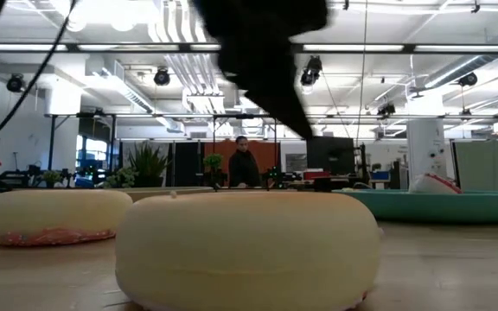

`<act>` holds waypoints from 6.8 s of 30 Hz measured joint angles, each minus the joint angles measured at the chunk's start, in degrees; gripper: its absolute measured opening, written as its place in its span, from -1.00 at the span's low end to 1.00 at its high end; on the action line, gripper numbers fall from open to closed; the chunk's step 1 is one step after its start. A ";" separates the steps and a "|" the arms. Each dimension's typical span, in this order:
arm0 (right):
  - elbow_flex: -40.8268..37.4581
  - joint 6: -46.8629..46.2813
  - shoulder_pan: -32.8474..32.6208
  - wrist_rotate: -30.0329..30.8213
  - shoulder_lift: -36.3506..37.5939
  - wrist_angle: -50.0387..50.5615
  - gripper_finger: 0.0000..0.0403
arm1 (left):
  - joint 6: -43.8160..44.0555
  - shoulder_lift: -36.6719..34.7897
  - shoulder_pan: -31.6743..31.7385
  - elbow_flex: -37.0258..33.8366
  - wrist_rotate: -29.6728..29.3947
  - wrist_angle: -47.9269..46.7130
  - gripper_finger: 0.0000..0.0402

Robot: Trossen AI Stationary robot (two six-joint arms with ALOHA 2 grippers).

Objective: Pick & Place donuts
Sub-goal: Put the small orange donut on the green plate

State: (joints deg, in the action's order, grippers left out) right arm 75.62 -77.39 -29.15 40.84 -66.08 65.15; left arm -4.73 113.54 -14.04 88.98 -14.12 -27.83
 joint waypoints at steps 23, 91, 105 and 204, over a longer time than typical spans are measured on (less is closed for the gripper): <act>-6.86 34.99 1.41 -30.82 -29.58 -39.97 -0.33 | 31.56 -39.94 -3.18 -48.37 10.69 17.92 -0.39; 34.28 40.29 3.47 -24.10 -70.64 -15.56 -0.59 | 30.12 -48.55 -9.05 -48.95 -3.40 5.82 -0.39; 34.08 32.57 4.63 -21.36 -64.15 -10.86 -0.95 | 30.16 -48.55 -8.85 -48.97 -5.06 6.00 -0.39; -45.27 -48.39 6.84 4.13 7.80 -50.78 -0.93 | 20.85 8.58 7.61 -3.40 -10.46 47.77 -0.18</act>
State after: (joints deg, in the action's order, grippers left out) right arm 30.35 -125.78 -22.31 44.97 -58.28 14.37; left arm 16.12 122.13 -6.44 85.58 -24.58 19.94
